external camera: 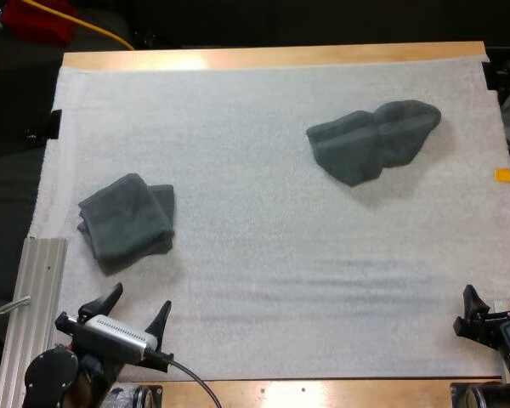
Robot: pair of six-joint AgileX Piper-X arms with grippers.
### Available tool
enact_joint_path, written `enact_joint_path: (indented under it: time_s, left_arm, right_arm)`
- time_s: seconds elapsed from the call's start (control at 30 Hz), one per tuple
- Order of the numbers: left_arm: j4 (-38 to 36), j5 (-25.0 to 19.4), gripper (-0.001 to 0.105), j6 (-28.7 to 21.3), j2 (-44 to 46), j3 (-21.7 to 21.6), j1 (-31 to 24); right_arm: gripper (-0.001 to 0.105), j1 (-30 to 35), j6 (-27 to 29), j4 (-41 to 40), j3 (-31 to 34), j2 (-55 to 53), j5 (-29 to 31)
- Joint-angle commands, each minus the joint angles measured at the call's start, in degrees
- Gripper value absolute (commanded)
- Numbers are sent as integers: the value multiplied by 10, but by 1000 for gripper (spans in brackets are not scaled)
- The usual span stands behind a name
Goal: Pick towel from pile, fold and stack
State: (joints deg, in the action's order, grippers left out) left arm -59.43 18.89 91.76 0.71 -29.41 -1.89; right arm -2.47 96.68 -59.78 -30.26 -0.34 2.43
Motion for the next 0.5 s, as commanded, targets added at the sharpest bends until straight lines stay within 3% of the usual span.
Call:
enact_joint_path:
  time_s: [0.0, 0.47]
  left_arm:
    - [11, 6, 69, 6, 79, -1, 2]
    - [11, 6, 69, 12, 79, -3, 2]
  right_arm:
    - [76, 3, 4, 1, -3, -26, -1]
    - [76, 3, 4, 19, -3, -26, -4]
